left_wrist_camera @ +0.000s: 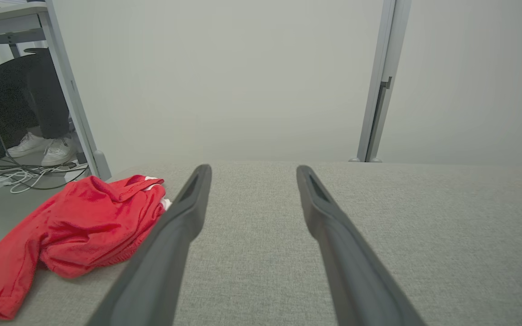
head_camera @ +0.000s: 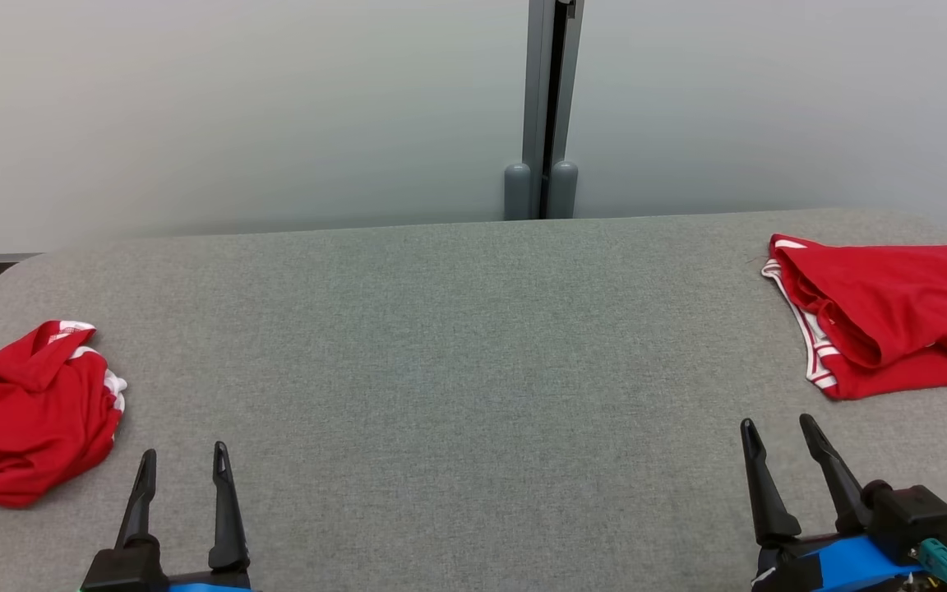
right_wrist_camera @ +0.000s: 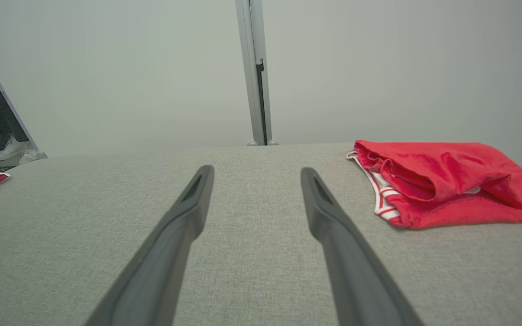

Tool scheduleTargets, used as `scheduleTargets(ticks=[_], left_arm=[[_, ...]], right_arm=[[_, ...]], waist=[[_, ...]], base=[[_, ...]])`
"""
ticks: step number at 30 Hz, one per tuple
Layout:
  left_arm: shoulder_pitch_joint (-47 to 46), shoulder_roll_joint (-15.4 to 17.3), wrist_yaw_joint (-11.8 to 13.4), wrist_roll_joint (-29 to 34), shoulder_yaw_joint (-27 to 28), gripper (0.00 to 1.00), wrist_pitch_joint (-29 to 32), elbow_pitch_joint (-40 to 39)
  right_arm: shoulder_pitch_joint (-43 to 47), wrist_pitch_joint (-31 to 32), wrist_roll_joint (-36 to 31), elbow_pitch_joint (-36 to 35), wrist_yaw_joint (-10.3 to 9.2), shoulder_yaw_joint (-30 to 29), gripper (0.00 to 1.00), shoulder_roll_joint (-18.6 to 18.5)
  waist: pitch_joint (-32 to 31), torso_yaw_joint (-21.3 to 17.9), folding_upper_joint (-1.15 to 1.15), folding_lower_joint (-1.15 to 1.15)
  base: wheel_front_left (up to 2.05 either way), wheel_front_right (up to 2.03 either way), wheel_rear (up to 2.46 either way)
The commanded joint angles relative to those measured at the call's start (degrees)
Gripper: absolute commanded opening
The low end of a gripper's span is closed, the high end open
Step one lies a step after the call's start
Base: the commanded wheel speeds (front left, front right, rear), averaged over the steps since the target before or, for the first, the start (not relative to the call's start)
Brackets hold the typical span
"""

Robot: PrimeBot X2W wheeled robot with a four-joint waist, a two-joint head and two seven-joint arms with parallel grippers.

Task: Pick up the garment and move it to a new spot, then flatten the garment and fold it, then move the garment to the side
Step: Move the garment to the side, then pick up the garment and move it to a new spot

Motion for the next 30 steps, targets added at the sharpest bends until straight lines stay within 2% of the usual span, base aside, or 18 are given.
scheduleTargets(ticks=[1,19,30], left_arm=[[0.4,-0.1,-0.3,0.3,0.3,1.0,-0.2,0.1],[0.2,-0.2,-0.6,0.7,0.8,1.0,-0.2,-0.1],[0.0,-0.3,-0.4,0.7,1.0,1.0,-0.2,0.1]], right_arm=[[0.8,0.0,-0.1,-0.2,0.01,-0.2,1.0,0.2],[1.0,0.0,-0.7,0.6,0.01,-0.6,1.0,0.4],[1.1,0.0,-0.5,0.9,0.01,0.1,1.0,0.2]], waist=[[0.0,0.0,0.0,0.0],[0.0,0.2,0.0,0.0],[0.1,1.7,0.0,0.0]], base=[[0.0,0.0,0.0],[0.0,0.0,0.0],[0.0,0.0,0.0]])
